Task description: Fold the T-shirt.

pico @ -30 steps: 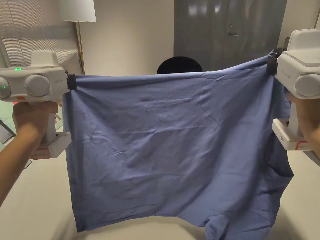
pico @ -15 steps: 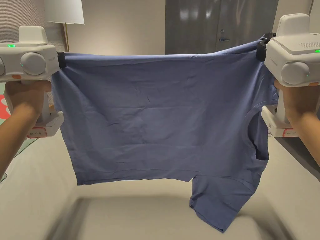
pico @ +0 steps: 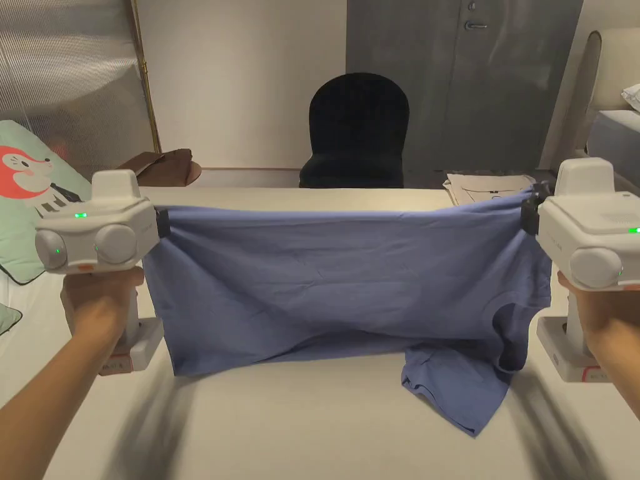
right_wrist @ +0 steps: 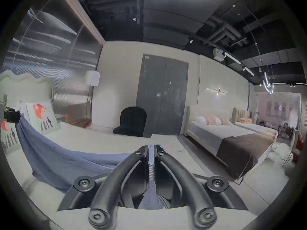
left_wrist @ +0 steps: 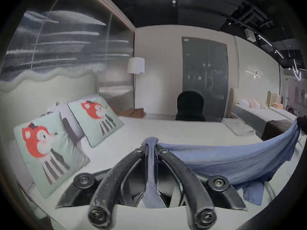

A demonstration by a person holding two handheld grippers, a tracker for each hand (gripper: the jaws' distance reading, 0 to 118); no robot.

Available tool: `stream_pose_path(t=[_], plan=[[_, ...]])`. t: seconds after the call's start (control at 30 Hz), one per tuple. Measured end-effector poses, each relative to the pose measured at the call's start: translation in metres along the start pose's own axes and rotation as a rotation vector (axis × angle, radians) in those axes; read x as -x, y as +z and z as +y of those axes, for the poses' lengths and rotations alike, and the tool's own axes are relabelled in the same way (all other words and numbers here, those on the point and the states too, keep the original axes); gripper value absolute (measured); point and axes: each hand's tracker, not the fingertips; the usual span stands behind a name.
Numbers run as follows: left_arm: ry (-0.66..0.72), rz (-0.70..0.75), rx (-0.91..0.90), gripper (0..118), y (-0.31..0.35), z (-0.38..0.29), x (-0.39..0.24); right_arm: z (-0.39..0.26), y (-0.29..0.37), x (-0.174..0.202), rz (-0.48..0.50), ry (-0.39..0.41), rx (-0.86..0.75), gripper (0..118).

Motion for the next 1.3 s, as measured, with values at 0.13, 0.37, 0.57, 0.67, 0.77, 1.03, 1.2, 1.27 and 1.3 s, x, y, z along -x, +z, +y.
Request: stream_pose_path(t=[0.13, 0.37, 0.57, 0.67, 0.77, 1.03, 1.2, 1.27, 1.3], plan=[[0.054, -0.009, 0.086, 1, 0.005, -0.045, 0.012, -0.044, 0.011, 0.004, 0.025, 0.022, 0.087, 6], [0.039, -0.040, 0.192, 1, 0.050, -0.111, 0.032, -0.100, 0.070, 0.001, 0.073, -0.005, 0.180, 6], [0.054, -0.051, 0.275, 1, 0.110, -0.163, 0.051, -0.134, 0.145, 0.001, 0.101, 0.020, 0.211, 6], [0.042, -0.049, 0.279, 1, 0.140, -0.182, 0.059, -0.147, 0.179, -0.004, 0.122, 0.001, 0.237, 6], [0.045, -0.049, 0.299, 1, 0.167, -0.196, 0.066, -0.159, 0.219, -0.006, 0.113, -0.007, 0.242, 6], [0.070, -0.072, 0.327, 1, 0.241, -0.234, 0.083, -0.187, 0.307, -0.018, 0.109, -0.062, 0.259, 6], [0.060, -0.078, 0.345, 1, 0.285, -0.258, 0.086, -0.208, 0.349, -0.025, 0.094, -0.087, 0.298, 6], [0.056, -0.083, 0.352, 1, 0.301, -0.266, 0.087, -0.216, 0.363, -0.026, 0.073, -0.087, 0.315, 6], [0.048, -0.081, 0.357, 1, 0.307, -0.271, 0.087, -0.219, 0.367, -0.028, 0.075, -0.096, 0.331, 6]])
